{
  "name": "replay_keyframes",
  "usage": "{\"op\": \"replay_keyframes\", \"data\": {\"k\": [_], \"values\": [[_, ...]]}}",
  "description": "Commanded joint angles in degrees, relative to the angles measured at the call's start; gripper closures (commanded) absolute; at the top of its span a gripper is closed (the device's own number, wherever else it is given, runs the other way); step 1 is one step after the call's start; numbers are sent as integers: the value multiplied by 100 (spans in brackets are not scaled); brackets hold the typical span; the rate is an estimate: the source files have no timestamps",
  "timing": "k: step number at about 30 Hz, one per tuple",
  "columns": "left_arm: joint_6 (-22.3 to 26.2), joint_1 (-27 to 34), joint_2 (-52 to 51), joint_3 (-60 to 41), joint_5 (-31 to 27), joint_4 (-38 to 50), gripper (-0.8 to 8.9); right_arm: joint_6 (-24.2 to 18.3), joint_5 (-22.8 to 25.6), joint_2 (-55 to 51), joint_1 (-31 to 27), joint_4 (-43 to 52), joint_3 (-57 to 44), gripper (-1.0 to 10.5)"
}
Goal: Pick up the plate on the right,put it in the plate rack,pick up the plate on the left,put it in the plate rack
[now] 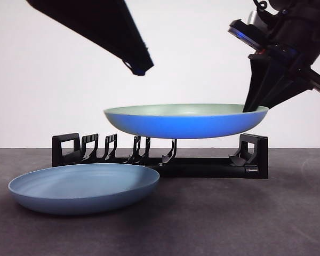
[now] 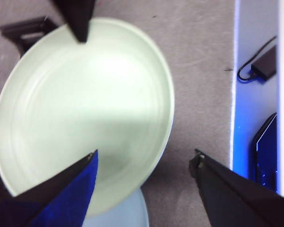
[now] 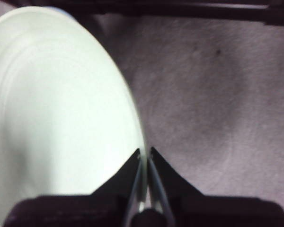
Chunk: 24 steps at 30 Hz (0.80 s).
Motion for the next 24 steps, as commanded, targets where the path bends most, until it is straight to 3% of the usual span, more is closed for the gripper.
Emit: {"op": "replay_keyframes", "data": {"k": [1,7,15,17,21,24], "values": [[195,-90,90,4,-39,-85,475,103,-52,11,31,13,31,963],[208,-101,332,4,-33,-361,475,125,-610,11,35,-37,42,963],[208,-101,741,4,-35,-146,480,114,-817,11,46,-66,74,962],[210,-101,815,4,-35,-50,550,107,-798,11,44,-66,76,962],[210,-101,890,4,-33,20,823,70,-798,11,44,-66,76,962],[210,-101,892,4,-33,20,822,50,-798,11,37,-66,76,962]]}}
